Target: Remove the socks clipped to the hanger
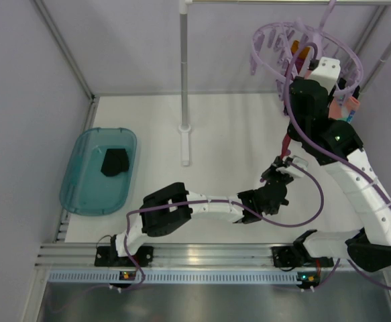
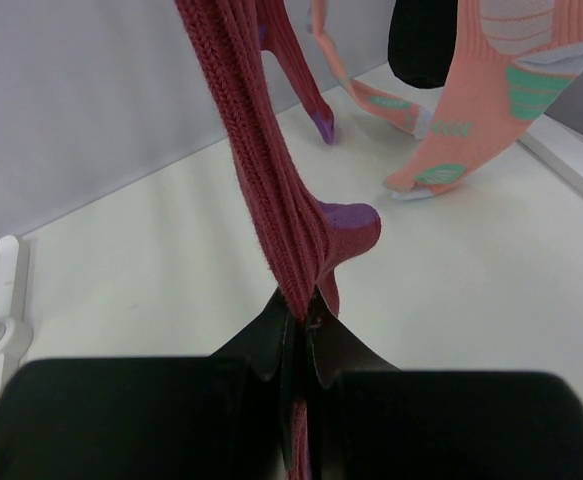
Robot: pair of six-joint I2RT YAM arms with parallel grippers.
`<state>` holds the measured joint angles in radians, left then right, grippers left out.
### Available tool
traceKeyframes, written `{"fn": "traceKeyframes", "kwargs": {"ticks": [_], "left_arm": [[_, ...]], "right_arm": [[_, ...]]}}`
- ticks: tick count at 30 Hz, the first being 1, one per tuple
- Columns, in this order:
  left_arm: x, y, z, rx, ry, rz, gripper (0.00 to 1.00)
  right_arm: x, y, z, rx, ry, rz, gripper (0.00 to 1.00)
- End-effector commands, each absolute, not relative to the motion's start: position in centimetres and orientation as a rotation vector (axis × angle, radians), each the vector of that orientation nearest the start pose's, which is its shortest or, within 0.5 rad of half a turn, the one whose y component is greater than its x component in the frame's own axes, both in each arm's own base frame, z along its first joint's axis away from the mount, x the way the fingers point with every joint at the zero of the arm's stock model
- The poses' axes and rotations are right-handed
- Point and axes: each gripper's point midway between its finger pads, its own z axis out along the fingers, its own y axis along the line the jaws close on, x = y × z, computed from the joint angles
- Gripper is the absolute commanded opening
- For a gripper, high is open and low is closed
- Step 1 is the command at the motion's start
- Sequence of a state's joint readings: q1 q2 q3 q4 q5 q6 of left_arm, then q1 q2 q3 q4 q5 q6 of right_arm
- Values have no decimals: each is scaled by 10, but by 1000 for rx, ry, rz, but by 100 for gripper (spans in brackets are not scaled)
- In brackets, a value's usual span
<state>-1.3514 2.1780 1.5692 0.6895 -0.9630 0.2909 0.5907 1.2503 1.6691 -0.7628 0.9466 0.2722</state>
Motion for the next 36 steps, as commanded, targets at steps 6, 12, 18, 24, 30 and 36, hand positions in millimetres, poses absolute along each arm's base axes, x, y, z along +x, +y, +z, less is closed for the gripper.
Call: {"fn": "traceKeyframes", "kwargs": {"ticks": [6, 12, 18, 24, 30, 36], "left_arm": [[269, -531, 235, 393, 1426, -178, 0], [269, -531, 238, 394, 1421, -182, 0], [268, -531, 238, 398, 1420, -180, 0], [267, -532, 235, 401, 1423, -178, 0], [267, -532, 235, 402, 1422, -176, 0], [266, -533, 236, 405, 1420, -178, 0]], "right_arm": [[332, 58, 430, 334, 1710, -252, 48], [336, 63, 430, 315, 1722, -240, 50], [336, 59, 434, 332, 1706, -267, 50], [335, 54, 436, 354, 1694, -299, 43], [335, 53, 439, 367, 1681, -286, 40], [335, 54, 443, 381, 1668, -268, 43]]}}
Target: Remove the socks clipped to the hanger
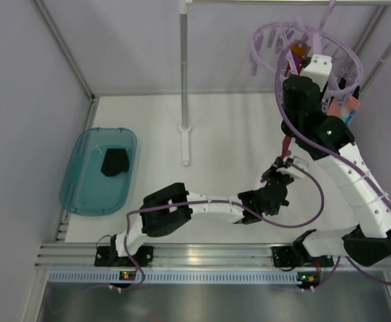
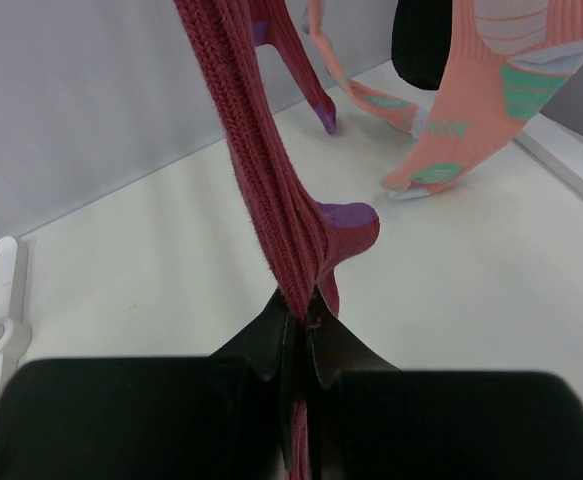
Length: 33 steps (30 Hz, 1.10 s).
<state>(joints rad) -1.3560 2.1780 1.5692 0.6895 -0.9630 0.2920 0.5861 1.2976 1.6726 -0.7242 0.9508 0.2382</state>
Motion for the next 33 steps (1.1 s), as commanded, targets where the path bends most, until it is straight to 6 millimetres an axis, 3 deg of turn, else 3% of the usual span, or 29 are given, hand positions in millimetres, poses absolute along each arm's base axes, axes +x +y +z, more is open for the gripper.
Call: {"fn": "traceKeyframes", "kwargs": {"ticks": [1, 5, 8, 12, 22, 27, 28, 29, 30, 31, 33], "left_arm": [[267, -533, 236, 404, 1420, -176, 0], [267, -532, 234, 407, 1423, -170, 0], [267, -532, 235, 406, 1422, -171, 0], [267, -531, 235, 406, 1423, -168, 0], [268, -522, 232, 425, 1425, -120, 0], [265, -492, 243, 432, 1431, -61, 0], [264, -481, 262, 413, 1420, -74, 0], [264, -470, 253, 442, 1428, -52, 0], [265, -462, 257, 447, 1427, -47, 0], [265, -451, 272, 430, 1426, -73, 0], [273, -432, 256, 471, 1492, -45, 0]], "right_arm": [[335, 54, 444, 385, 1664, -265, 43], [333, 52, 447, 385, 1655, -265, 41], [335, 52, 445, 384, 1659, -273, 31], [337, 52, 441, 379, 1671, -294, 0], [333, 53, 441, 367, 1666, -262, 0], [333, 54, 434, 342, 1689, -277, 0], [332, 53, 432, 338, 1694, -277, 2], [331, 55, 430, 319, 1704, -270, 32], [330, 55, 430, 315, 1705, -264, 52], [327, 55, 429, 315, 1704, -248, 67], [324, 55, 427, 307, 1710, -230, 89]]}}
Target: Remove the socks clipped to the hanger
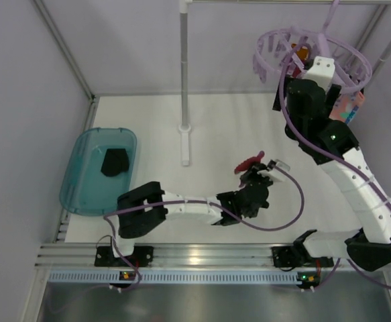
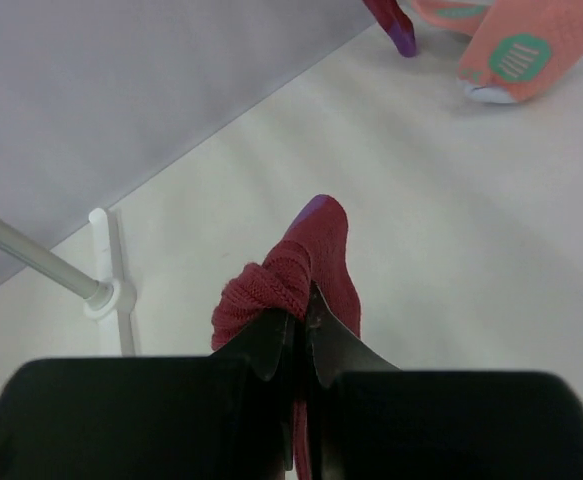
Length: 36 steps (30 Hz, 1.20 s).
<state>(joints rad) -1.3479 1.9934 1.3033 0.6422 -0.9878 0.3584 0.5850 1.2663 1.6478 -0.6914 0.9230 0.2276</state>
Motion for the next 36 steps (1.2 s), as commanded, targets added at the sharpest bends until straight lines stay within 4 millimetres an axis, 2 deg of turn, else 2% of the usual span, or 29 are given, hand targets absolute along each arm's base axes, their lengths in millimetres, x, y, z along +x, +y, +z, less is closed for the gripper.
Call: {"fn": "traceKeyframes", "kwargs": {"ticks": [1, 2, 3, 5, 7, 9, 11, 15, 16, 18, 19, 21, 22, 26, 30, 34, 35, 36], "left_arm": [[274, -424, 268, 465, 1499, -81, 0], [282, -408, 258, 477, 1535, -43, 0], [284, -400, 257, 458, 1548, -54, 0], [287, -377, 260, 436, 1573, -43, 0], [287, -362, 267, 418, 1590, -52, 0], [291, -349, 265, 391, 1624, -75, 0], [293, -328, 269, 370, 1652, -61, 0], [292, -301, 283, 313, 1690, -94, 0], [291, -292, 293, 287, 1689, -116, 0], [297, -271, 294, 235, 1740, -116, 0], [295, -263, 304, 218, 1739, -157, 0], [302, -238, 306, 158, 1765, -157, 0], [299, -229, 317, 137, 1756, -192, 0], [310, -176, 326, 29, 1770, -135, 0], [316, -144, 327, -32, 1792, -115, 0], [330, -118, 313, -70, 1867, -117, 0], [335, -99, 310, -117, 1886, -86, 0], [338, -97, 307, -119, 1904, -111, 0]], "right_arm": [[323, 56, 428, 303, 1711, -220, 93], [322, 55, 427, 305, 1715, -222, 98], [321, 54, 424, 297, 1726, -230, 100], [320, 58, 420, 274, 1745, -216, 99], [318, 63, 418, 253, 1761, -178, 100], [316, 68, 413, 240, 1778, -139, 99], [312, 74, 410, 203, 1797, -91, 99], [304, 74, 403, 172, 1828, -82, 100], [301, 74, 402, 161, 1830, -75, 99], [298, 75, 401, 150, 1832, -65, 100], [297, 75, 399, 143, 1836, -58, 99], [296, 76, 398, 138, 1841, -53, 99], [296, 77, 397, 131, 1845, -45, 99], [294, 80, 398, 124, 1846, -19, 99], [293, 81, 400, 125, 1841, -3, 99], [292, 82, 401, 125, 1841, 7, 100], [292, 82, 400, 124, 1841, 8, 99], [293, 82, 400, 125, 1842, 8, 100]]}}
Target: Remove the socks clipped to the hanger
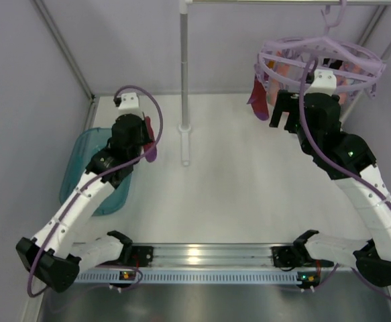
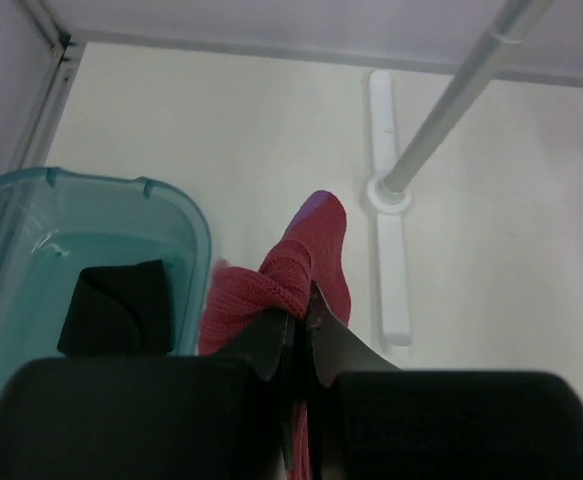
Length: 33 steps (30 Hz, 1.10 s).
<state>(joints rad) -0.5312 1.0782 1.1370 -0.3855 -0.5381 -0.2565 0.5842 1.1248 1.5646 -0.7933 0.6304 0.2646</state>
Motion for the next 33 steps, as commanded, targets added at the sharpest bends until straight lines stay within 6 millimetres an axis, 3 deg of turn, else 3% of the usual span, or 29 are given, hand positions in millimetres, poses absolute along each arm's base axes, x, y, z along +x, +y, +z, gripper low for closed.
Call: {"fn": "traceKeyframes", "kwargs": {"ticks": [1, 2, 8, 17, 26, 31, 33], "left_arm": [[341, -92, 303, -130, 1917, -113, 0], [346, -75, 301, -178, 1923, -97, 0], [363, -42, 280, -285, 1985, -123, 0], [372, -33, 241, -319, 2072, -40, 0], [362, -1, 251, -424, 2009, 76, 0], [354, 26, 215, -567, 2080, 0, 0], [350, 52, 202, -705, 2079, -14, 0]], "right_arm": [[293, 82, 399, 123, 1845, 6, 99], [293, 84, 399, 121, 1846, 11, 99], [294, 86, 398, 114, 1849, 20, 99], [298, 92, 394, 104, 1855, 38, 99], [296, 91, 395, 89, 1852, 35, 100], [295, 91, 395, 79, 1853, 32, 99], [295, 91, 394, 81, 1853, 31, 100]]}}
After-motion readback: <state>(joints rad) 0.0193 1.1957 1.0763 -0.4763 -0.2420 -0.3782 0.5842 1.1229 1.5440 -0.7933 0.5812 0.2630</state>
